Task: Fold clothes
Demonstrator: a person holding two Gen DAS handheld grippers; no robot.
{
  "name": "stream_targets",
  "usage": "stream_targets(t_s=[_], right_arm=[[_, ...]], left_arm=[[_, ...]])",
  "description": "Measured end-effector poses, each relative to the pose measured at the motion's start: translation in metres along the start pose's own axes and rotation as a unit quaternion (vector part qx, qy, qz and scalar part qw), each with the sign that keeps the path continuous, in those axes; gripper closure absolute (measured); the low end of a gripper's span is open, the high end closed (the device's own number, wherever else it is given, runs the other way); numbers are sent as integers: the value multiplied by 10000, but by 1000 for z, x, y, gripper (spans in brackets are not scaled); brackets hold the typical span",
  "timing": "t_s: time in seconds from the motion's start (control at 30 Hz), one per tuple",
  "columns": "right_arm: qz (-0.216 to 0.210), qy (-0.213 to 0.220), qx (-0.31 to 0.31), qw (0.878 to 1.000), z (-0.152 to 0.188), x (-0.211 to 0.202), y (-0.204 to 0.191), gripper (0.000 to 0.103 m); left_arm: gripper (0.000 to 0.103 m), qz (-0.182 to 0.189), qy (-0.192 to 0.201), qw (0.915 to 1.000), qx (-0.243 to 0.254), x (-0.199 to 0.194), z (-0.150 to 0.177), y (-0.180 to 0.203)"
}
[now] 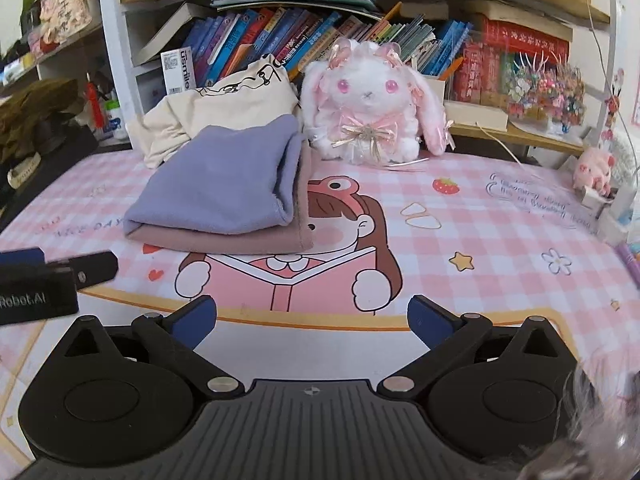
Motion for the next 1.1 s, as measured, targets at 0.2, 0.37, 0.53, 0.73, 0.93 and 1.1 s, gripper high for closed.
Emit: stream_targets(t_s=[0.2, 0.37, 0.53, 0.73, 0.93, 1.1], right_arm=[[24, -26, -84, 10000, -2, 1, 0, 0], [-3, -50, -82, 10000, -1, 1, 1, 0], [-2, -76, -42, 10000, 0, 1, 2, 0], [6, -104, 11, 9999, 1, 2, 4, 0], [-4, -116, 35, 9999, 2, 2, 5, 0], [-2, -129, 53, 9999, 2, 2, 5, 0]], left_arm=[[2, -181, -24, 9998, 19, 0, -1, -3], [0, -231, 13, 9997, 45, -3, -1, -3], [0, -204, -25, 9998, 42, -2, -1, -2], [0, -211, -77, 9997, 51, -1, 0, -1], [0, -208, -92, 9997, 80, -1, 0, 0], [0, -172, -110, 9997, 94, -1, 1, 1]])
Point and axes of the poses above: each gripper's, at about its wrist camera, not at the fingertips, and x roughly the way its jaws point, y to its right, z to its underside, the point moved 10 cm from there along x, roughly the way its jaws point, and after that the axes turned 10 degrees about -z, right-handed, at the moved point
